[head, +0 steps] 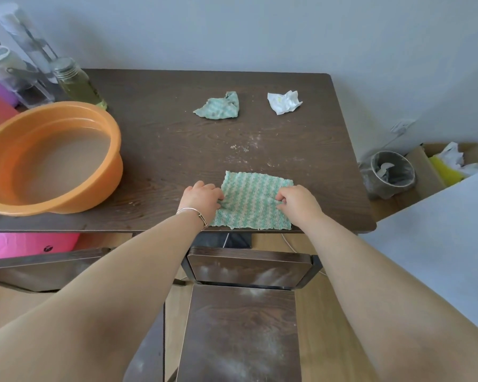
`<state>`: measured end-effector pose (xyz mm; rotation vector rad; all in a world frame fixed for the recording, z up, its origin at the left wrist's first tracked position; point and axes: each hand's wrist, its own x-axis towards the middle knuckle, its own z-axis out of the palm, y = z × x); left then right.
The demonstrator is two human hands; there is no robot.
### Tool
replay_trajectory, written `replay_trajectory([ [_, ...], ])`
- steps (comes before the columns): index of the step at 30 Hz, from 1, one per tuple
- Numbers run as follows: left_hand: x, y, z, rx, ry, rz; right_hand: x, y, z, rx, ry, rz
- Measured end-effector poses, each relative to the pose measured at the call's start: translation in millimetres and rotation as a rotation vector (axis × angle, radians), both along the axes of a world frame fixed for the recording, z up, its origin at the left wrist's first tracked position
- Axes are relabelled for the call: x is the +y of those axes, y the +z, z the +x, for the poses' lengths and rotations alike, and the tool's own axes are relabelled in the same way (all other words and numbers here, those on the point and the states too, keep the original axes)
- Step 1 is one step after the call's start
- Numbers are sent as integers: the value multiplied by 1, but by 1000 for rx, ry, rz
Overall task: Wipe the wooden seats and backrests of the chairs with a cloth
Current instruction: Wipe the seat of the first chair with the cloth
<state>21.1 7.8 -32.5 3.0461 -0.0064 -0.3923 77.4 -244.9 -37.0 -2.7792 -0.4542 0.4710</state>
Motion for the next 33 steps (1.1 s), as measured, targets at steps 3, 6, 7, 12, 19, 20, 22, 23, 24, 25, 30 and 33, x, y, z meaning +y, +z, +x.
replay_trajectory([
  [3, -1, -1, -7, -66, 65, -75, -2, 4, -9, -44, -13, 19],
  [6, -2, 9, -17, -118, 128, -160, -5, 15, -19, -71, -60, 51],
  [7, -1, 14, -20, -122, 141, -186, -7, 20, -22, -71, -79, 59],
  [12, -2, 47, -47, -96, 176, -377, -14, 53, -53, -38, -204, 184],
  [19, 0, 81, -109, -104, 134, -448, -26, 91, -127, 37, -367, 285],
  [20, 0, 83, -118, -106, 127, -450, -27, 93, -139, 43, -385, 294],
  [22, -2, 85, -139, -98, 111, -456, -31, 95, -164, 60, -414, 315],
  [23, -3, 85, -150, -88, 102, -456, -33, 95, -176, 69, -424, 321],
  [24, -4, 83, -161, -76, 96, -458, -34, 93, -188, 81, -435, 327],
  [25, -4, 81, -172, -68, 92, -462, -36, 91, -199, 94, -448, 337],
  [30, -13, 65, -227, -10, 114, -487, -43, 72, -254, 157, -471, 337],
  [33, -19, 46, -266, 34, 160, -477, -49, 51, -286, 224, -466, 353],
])
